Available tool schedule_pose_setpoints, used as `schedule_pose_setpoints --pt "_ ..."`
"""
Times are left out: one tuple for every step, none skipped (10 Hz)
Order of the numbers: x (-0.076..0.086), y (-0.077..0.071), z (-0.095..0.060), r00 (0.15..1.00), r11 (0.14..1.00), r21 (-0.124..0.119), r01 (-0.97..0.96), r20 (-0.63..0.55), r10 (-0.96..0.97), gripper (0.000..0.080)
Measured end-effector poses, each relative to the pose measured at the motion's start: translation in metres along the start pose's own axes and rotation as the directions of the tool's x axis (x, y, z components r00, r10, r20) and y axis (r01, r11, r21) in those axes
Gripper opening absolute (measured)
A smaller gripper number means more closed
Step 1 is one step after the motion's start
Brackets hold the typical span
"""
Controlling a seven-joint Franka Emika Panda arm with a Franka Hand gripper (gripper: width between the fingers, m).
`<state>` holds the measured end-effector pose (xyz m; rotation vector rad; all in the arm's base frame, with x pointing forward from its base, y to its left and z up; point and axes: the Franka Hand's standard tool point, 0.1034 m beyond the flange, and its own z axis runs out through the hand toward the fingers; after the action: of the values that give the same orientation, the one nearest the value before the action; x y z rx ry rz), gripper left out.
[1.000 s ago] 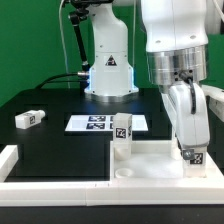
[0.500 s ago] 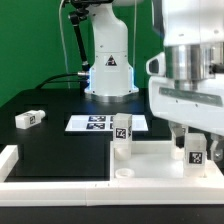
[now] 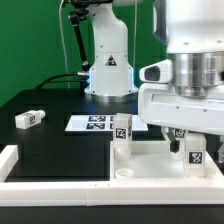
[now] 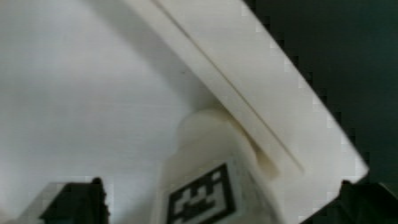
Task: Assemble square table
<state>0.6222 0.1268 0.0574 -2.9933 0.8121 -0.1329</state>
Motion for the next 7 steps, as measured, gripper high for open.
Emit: schedule_pose_setpoints --pt "0.0033 -0.0044 -0.0048 0.981 0.982 0.001 0.191 -0.021 -0.191 0.0649" --pt "0.0047 -0.0074 -0.0067 0.979 0.979 0.01 0.202 -0.044 -0.201 0.0649" --pt "0.0044 -0.0064 -0.0054 0.979 0.98 0.009 0.198 -0.042 -0.198 0.0603" --pt "0.0042 -0.0063 -0.0049 0.987 0.987 0.011 0.159 -0.04 -0.159 0.0603" --pt "0.0039 -0.0062 -0.0044 0.996 0.997 0.014 0.079 -0.039 -0.079 0.0466" --pt "0.005 -0.0021 -0.0036 0.999 0.999 0.009 0.033 -0.036 -0.033 0.033" --pt "0.0054 -0.0009 -0.0034 0.998 0.998 0.011 -0.056 -0.034 0.057 0.033"
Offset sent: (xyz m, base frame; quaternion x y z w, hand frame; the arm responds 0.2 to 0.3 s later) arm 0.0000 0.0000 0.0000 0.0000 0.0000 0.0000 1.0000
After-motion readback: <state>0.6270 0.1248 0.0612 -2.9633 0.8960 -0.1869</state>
